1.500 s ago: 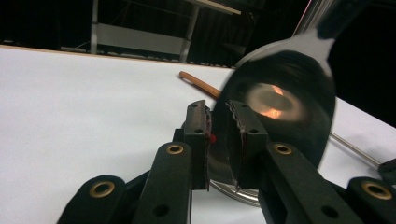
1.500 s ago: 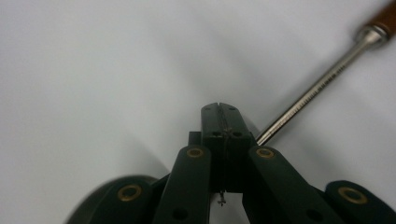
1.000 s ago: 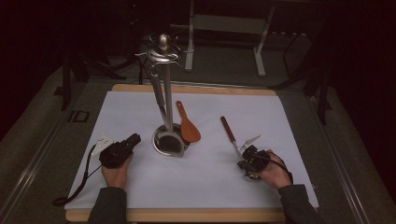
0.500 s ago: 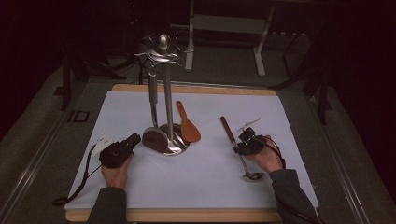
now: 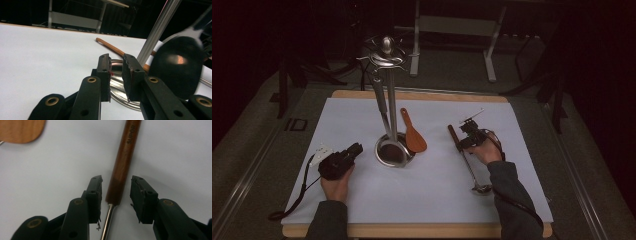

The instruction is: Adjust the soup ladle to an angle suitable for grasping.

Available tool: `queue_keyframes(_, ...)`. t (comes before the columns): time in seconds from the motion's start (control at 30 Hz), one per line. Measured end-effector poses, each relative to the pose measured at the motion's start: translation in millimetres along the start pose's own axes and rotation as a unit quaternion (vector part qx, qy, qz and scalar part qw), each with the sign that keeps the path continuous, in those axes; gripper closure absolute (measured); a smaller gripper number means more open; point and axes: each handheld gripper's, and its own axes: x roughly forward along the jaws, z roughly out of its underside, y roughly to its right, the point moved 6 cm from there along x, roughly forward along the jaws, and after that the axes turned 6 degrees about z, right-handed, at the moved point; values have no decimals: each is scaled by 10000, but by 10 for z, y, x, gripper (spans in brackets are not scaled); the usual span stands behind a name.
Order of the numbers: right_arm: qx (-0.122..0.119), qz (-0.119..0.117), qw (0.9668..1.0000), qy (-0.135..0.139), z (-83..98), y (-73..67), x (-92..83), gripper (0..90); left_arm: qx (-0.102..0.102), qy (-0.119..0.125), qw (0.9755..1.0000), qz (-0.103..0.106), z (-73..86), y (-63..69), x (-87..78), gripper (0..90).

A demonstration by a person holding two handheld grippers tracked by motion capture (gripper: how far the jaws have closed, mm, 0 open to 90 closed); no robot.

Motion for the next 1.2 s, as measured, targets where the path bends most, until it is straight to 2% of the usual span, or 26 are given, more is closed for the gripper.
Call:
queue_keyframes(0.07,87,1,9996,-271,-40,6,81,645,-4,0,10000,0,0,-1,0,764)
queue_keyframes(0.2,81,-8,9990,-435,-56,-15,147,661,-5,0,10000,0,0,-1,0,762)
queue_keyframes(0.23,43,47,9985,-542,-55,-25,190,666,-7,-1,10000,-1,0,-1,0,762)
queue_keyframes(0.4,-97,212,9975,-665,-73,-53,205,687,-3,4,10000,4,0,0,0,762)
queue_keyframes(0.5,-285,282,9964,-743,-65,-94,199,692,-3,4,10000,2,-1,-1,0,762)
queue_keyframes(0.6,-520,182,9951,-824,-37,-168,181,709,-6,5,10000,3,0,-2,2,763)
queue_keyframes(0.77,-833,-198,9914,-989,5,-352,145,729,-4,1,10000,-1,0,-1,2,762)
queue_keyframes(0.83,-944,-104,9901,-1036,1,-373,149,724,-2,2,10000,0,0,0,2,762)
queue_keyframes(0.93,-925,6,9897,-1097,-5,-395,160,711,-1,-2,10000,2,1,0,1,761)
queue_keyframes(1.1,-1150,333,9857,-1186,-20,-448,162,732,-5,-8,10000,-4,2,-1,1,761)
queue_keyframes(1.13,-1158,336,9854,-1205,-23,-448,160,736,-3,-7,10000,-3,1,-1,0,761)
queue_keyframes(1.2,-1062,195,9871,-1179,-20,-451,154,742,-14,-2,10000,-1,1,-2,3,761)
